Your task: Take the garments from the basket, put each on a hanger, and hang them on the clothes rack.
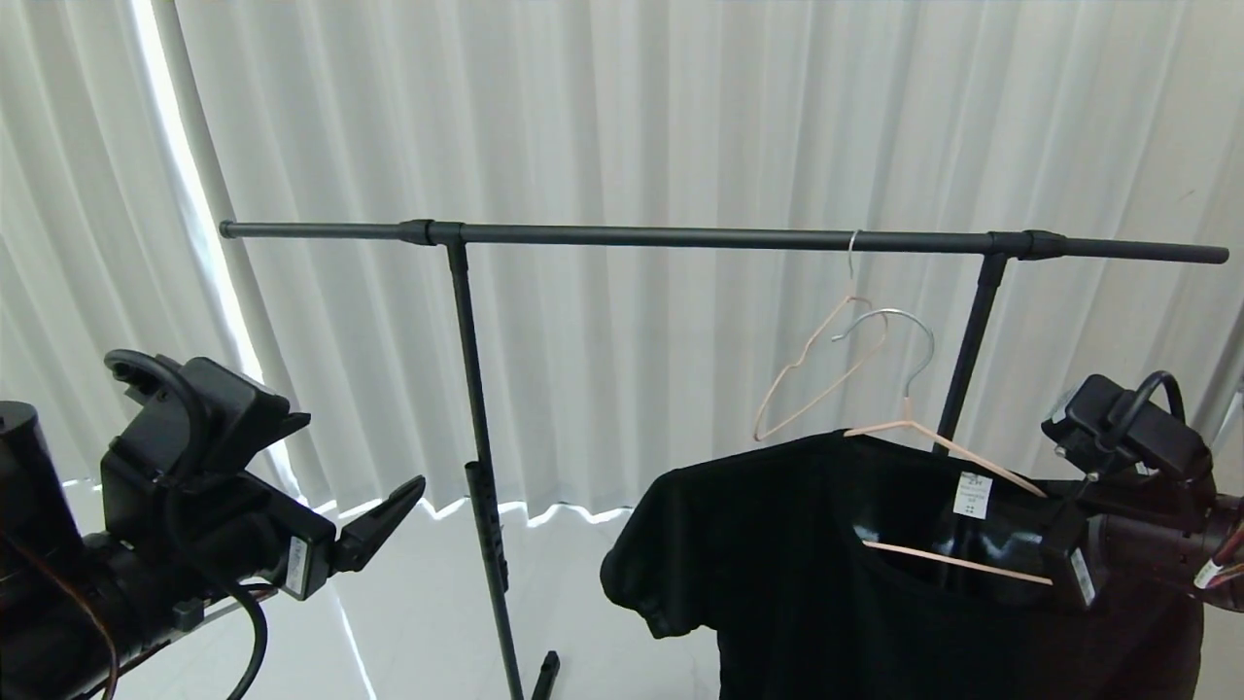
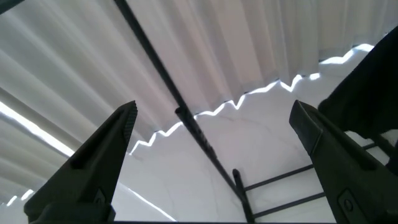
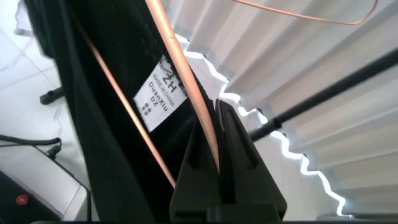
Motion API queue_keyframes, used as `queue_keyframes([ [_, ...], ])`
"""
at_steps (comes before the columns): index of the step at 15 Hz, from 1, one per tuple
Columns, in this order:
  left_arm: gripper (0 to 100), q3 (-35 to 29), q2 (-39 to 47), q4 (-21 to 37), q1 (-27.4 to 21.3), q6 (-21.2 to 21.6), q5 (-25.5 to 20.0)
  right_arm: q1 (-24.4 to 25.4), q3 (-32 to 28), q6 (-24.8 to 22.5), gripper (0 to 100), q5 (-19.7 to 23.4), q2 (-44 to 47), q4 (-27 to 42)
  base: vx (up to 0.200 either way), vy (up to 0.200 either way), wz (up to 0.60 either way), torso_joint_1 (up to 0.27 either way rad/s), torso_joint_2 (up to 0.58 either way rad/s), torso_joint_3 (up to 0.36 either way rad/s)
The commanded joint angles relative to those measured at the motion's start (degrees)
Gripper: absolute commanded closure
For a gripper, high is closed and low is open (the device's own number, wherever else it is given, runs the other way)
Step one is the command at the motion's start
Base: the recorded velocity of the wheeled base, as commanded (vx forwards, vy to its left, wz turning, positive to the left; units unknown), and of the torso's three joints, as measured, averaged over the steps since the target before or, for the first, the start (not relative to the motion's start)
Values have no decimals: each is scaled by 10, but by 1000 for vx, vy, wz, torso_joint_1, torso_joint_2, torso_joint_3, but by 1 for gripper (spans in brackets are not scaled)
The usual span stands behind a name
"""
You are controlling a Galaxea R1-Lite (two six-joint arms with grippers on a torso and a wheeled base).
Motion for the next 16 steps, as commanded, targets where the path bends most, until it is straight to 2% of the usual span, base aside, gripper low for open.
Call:
queue_keyframes([
  [1,0,-2,1,-1,0,0,0,0,1,0,100,0,1,0,0,200,0,7,2,-2],
  [8,0,-4,5,-1,0,-1,-1,0,2,0,100,-1,2,0,0,200,0,1,3,4],
  [11,0,-4,8,-1,0,-1,-1,0,2,0,100,-8,2,1,0,0,0,0,0,0],
  [14,0,-4,9,-1,0,-1,-1,0,0,6,100,-52,4,26,0,0,0,0,0,0],
  [16,0,-3,9,-1,-1,1,-1,0,-7,57,100,-110,9,43,0,0,0,0,0,0],
])
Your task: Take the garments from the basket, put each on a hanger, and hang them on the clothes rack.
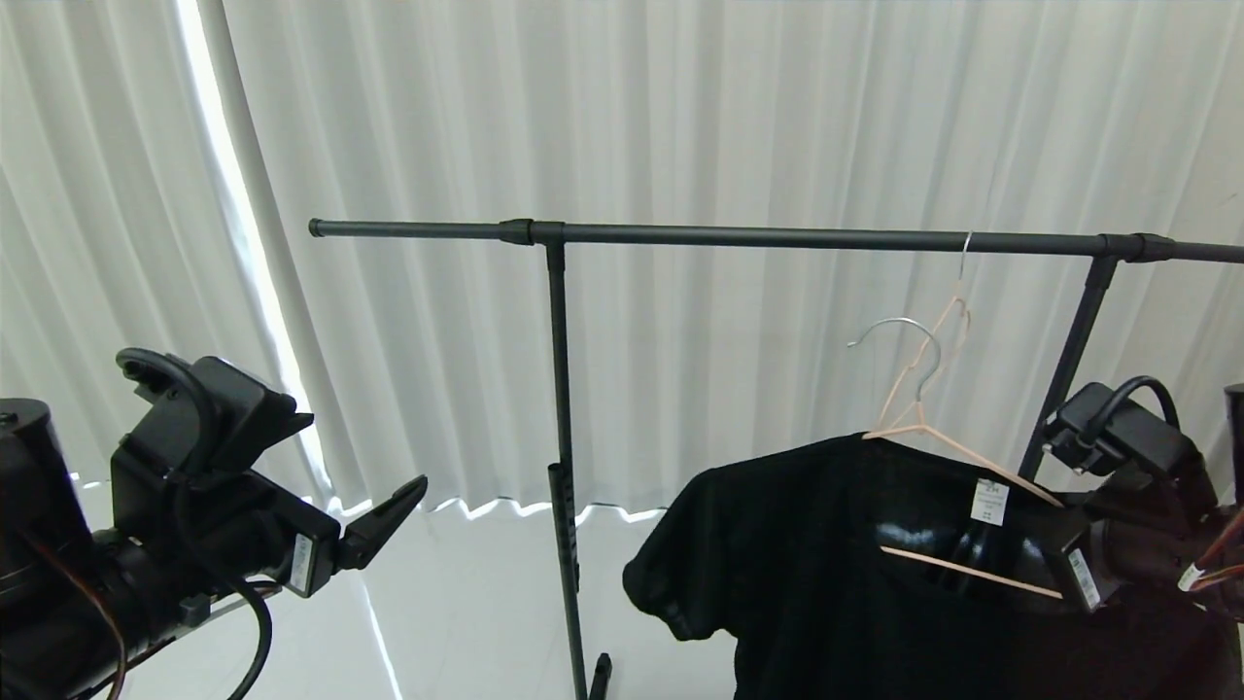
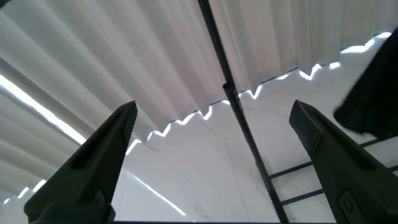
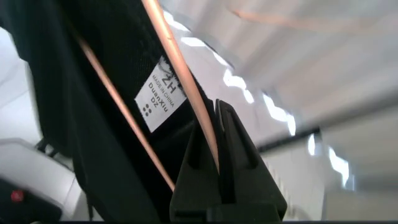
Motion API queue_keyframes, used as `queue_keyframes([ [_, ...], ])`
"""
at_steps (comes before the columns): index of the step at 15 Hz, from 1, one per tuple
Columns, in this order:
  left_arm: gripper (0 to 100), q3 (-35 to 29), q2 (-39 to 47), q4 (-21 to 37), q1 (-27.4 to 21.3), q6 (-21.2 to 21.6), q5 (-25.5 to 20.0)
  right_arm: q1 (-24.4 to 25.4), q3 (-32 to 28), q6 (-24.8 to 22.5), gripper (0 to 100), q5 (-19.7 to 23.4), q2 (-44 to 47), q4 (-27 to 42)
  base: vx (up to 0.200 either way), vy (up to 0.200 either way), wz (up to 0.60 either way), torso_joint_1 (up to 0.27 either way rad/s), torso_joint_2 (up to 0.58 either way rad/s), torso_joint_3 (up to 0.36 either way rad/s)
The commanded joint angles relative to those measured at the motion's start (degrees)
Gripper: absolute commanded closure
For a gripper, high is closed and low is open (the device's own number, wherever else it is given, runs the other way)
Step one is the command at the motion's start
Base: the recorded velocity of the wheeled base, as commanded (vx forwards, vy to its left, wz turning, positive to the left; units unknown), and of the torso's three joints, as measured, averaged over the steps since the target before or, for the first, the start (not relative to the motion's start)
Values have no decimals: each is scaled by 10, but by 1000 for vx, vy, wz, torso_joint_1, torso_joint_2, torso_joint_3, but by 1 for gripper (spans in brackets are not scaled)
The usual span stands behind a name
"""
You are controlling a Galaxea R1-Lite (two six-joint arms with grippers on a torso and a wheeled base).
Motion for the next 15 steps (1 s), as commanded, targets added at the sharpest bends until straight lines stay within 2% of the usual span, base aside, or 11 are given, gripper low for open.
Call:
queue_keyframes([
  [1,0,2,1,0,0,1,0,0,-12,32,100,-34,8,14,0,0,0,0,0,0],
  [3,0,4,2,0,0,2,0,0,-45,85,100,-79,14,56,0,0,0,0,0,0],
  [5,0,8,6,0,0,2,1,-1,-78,115,100,-94,12,108,0,0,0,0,0,0],
  [7,0,9,8,0,1,2,2,-1,-142,144,100,-116,-6,211,0,0,0,0,0,0],
  [9,0,10,9,0,1,2,2,-1,-198,152,100,-116,-18,292,0,0,0,0,0,0],
  [10,0,13,13,0,1,2,2,-1,-252,159,100,-116,-24,367,0,0,0,0,0,0],
  [13,0,12,18,0,1,2,2,1,-387,199,100,-116,-13,525,0,0,0,0,0,0],
  [15,0,13,19,0,1,2,2,3,-441,229,100,-117,1,575,0,0,0,0,0,0],
])
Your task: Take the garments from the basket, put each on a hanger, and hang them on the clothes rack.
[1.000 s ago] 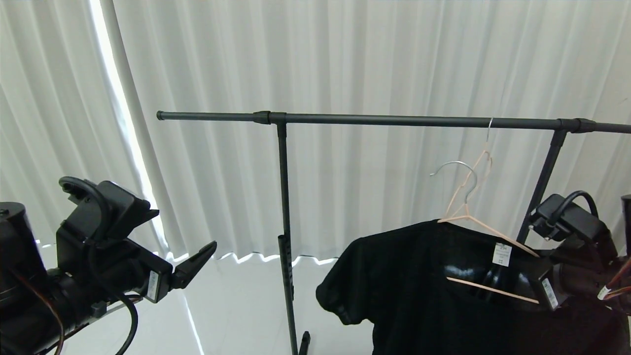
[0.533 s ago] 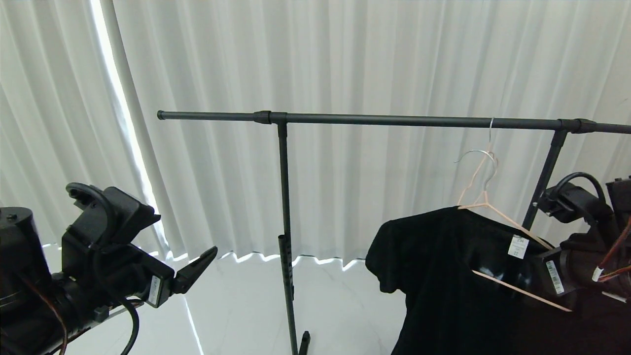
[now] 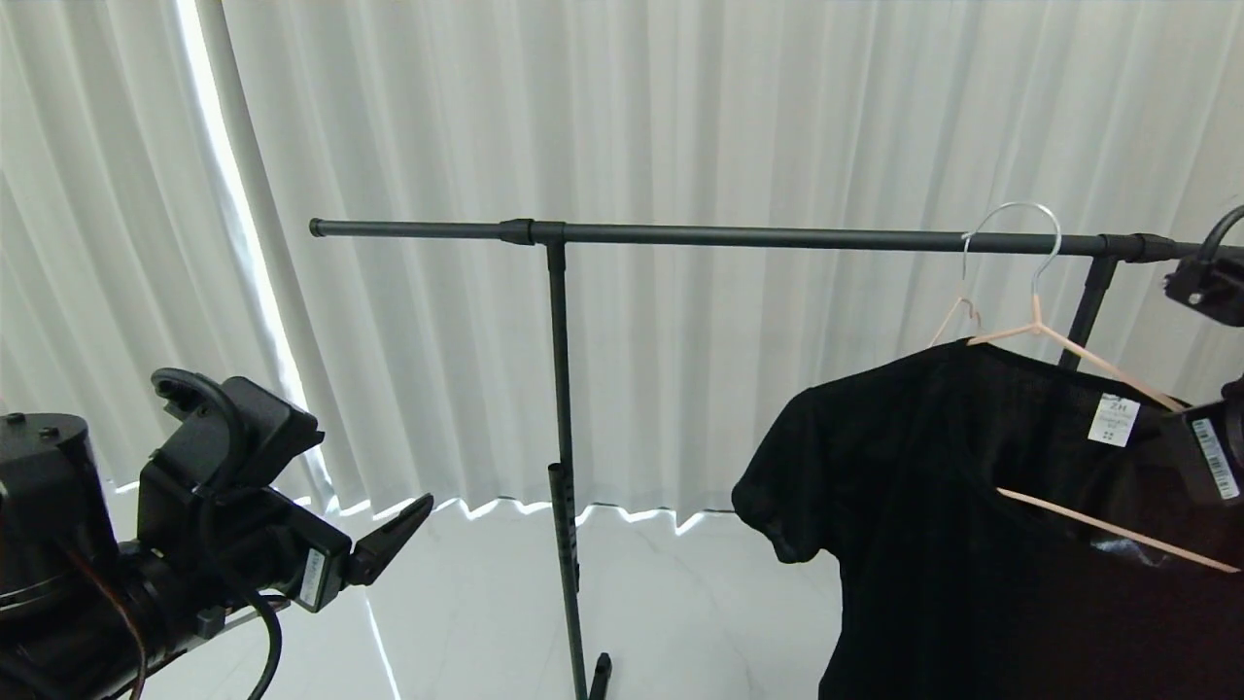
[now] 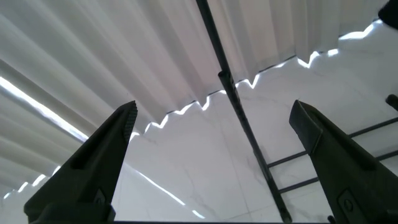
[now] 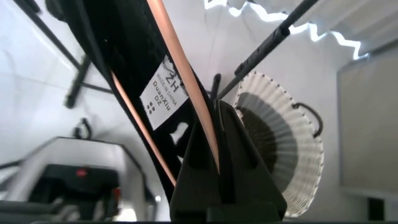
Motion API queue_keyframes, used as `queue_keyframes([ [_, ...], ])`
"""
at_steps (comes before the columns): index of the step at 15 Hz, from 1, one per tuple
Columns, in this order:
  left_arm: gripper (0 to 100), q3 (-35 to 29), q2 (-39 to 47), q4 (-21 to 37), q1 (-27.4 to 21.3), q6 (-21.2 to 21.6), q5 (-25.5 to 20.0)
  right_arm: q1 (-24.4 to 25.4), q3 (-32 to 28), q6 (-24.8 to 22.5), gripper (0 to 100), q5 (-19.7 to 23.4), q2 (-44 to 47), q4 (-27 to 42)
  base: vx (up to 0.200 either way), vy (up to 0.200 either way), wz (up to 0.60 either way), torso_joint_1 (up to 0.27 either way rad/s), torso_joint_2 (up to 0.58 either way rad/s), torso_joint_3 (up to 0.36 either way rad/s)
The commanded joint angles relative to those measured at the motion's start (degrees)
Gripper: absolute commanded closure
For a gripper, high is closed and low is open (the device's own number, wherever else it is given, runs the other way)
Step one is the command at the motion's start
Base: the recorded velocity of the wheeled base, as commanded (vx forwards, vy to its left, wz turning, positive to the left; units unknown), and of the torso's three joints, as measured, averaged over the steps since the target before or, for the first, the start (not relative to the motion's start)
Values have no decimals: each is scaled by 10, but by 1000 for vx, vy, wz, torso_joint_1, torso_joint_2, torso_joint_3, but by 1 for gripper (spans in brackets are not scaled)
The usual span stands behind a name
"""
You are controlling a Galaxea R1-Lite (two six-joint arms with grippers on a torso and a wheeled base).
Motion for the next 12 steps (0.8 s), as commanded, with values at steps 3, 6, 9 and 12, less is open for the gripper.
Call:
queue_keyframes([
  [3,0,0,3,0,0,0,0,9,-120,83,100,-5,56,56,0,0,0,0,0,0],
  [6,0,0,4,0,0,0,0,9,-202,97,100,-50,119,86,0,0,0,0,0,0],
  [9,0,0,4,0,0,0,0,9,-296,98,100,-64,162,177,0,0,0,0,0,0],
  [12,0,-1,4,0,1,0,1,11,-353,127,100,-107,201,217,0,0,0,0,0,0],
])
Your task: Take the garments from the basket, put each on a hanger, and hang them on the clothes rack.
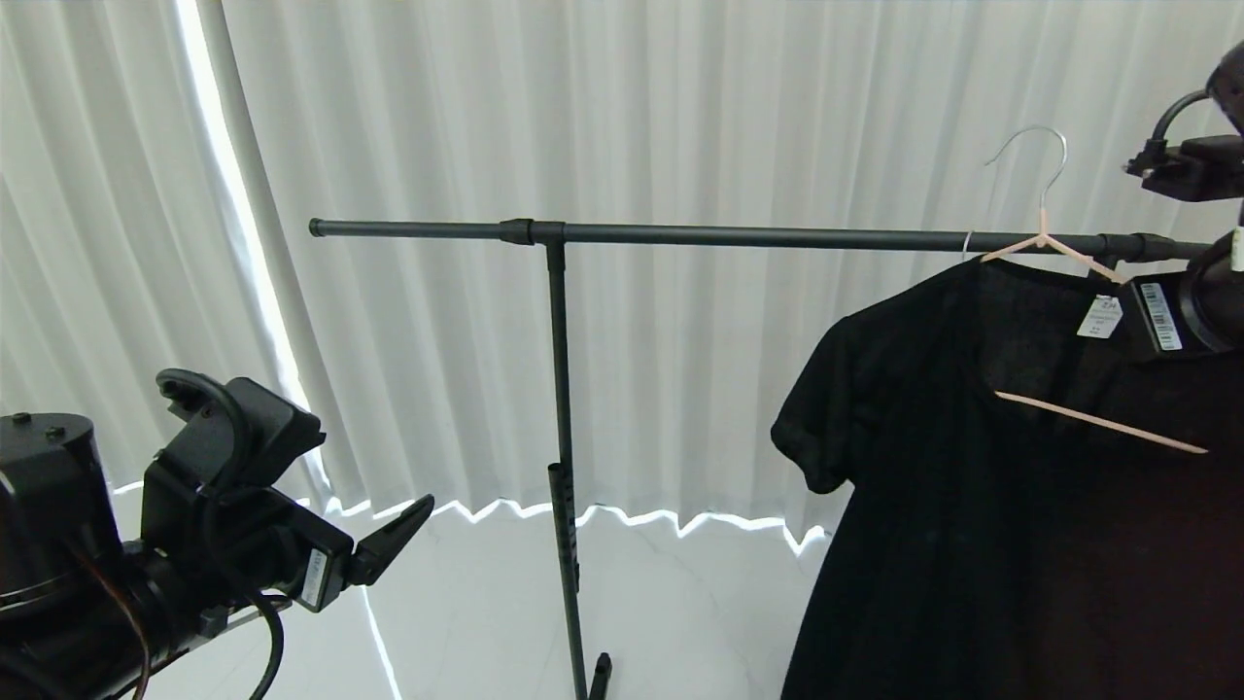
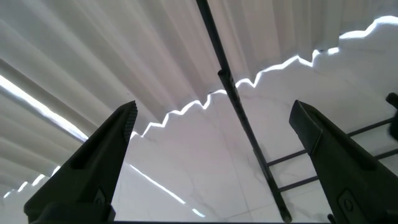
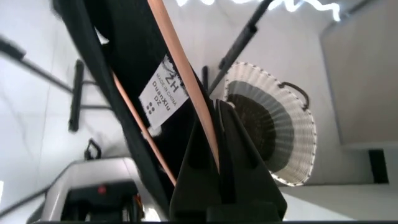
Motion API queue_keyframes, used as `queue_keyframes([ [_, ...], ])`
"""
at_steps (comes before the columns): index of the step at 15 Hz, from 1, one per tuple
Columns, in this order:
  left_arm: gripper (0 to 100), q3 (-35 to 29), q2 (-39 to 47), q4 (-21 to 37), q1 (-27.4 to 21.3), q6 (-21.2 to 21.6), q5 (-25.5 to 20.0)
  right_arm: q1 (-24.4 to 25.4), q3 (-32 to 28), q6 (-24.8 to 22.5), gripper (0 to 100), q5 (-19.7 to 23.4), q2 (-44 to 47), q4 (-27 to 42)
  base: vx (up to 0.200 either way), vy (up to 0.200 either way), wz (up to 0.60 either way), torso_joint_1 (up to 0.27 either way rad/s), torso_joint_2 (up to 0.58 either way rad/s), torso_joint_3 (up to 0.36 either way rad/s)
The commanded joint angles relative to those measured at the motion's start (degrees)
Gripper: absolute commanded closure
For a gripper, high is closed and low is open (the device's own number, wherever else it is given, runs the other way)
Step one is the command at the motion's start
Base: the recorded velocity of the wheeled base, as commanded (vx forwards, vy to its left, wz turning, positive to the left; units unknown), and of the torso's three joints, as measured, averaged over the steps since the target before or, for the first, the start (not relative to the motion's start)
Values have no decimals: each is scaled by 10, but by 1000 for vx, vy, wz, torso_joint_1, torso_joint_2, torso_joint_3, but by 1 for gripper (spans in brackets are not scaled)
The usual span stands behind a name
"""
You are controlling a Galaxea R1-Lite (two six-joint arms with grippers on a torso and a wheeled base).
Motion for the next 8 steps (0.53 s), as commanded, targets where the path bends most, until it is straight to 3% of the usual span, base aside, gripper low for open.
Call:
queue_keyframes([
  [1,0,-1,3,0,0,0,0,6,-31,29,100,-20,44,5,0,0,0,0,0,0],
  [4,0,-1,5,0,-1,0,19,26,-32,89,100,-71,60,17,0,0,0,0,0,0],
  [8,0,-8,4,0,-1,0,21,48,-32,94,100,-80,59,18,0,0,0,0,0,0],
])
